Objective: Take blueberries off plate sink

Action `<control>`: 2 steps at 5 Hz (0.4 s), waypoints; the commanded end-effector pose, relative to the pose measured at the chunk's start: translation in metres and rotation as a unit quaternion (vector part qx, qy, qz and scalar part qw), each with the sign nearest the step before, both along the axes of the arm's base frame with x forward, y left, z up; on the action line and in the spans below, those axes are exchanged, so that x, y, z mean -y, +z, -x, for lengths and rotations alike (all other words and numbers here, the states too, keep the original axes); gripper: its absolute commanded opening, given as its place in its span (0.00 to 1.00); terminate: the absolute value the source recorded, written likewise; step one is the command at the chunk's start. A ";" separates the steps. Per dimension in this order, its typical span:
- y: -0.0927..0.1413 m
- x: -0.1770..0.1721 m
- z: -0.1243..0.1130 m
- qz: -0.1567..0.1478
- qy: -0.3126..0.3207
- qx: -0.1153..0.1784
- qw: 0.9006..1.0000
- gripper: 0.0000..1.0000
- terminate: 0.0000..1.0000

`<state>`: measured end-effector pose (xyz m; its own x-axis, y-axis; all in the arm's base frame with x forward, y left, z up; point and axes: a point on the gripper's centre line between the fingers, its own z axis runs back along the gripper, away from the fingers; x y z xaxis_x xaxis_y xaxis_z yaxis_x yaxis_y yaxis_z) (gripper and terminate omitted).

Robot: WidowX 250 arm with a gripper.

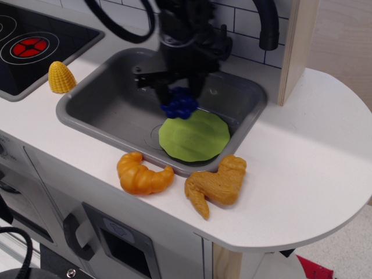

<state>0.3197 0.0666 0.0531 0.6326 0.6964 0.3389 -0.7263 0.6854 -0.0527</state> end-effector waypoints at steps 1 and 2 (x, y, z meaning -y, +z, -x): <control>0.006 -0.049 -0.004 -0.029 -0.002 0.013 0.999 0.00 0.00; -0.009 -0.061 -0.005 -0.039 -0.016 -0.004 0.999 0.00 0.00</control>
<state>0.3148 0.1252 0.0260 0.6666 0.6625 0.3417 -0.7129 0.7005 0.0324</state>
